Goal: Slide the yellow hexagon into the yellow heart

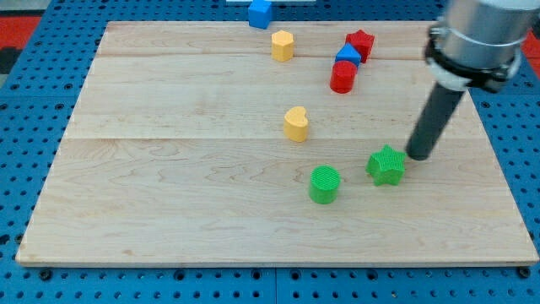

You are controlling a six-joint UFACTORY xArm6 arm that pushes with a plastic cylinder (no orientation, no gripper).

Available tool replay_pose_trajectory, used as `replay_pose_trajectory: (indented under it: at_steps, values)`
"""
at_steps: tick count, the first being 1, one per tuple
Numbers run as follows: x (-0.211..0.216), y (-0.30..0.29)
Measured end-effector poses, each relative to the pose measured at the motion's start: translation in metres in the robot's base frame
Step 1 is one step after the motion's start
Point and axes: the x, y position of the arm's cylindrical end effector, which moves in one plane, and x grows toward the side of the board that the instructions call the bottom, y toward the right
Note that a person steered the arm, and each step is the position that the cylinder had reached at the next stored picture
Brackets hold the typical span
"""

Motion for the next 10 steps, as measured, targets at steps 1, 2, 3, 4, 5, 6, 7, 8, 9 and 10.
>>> replay_pose_trajectory:
  at_steps: [1, 2, 3, 4, 5, 6, 7, 8, 9, 10]
  values:
    - [0.022, -0.038]
    - [0.033, -0.058]
    - [0.014, -0.021]
    - [-0.031, -0.012]
    - [-0.056, -0.023]
    - [-0.081, -0.057]
    - [-0.105, -0.118]
    - [-0.146, -0.133]
    - [-0.191, -0.119]
    - [-0.232, -0.077]
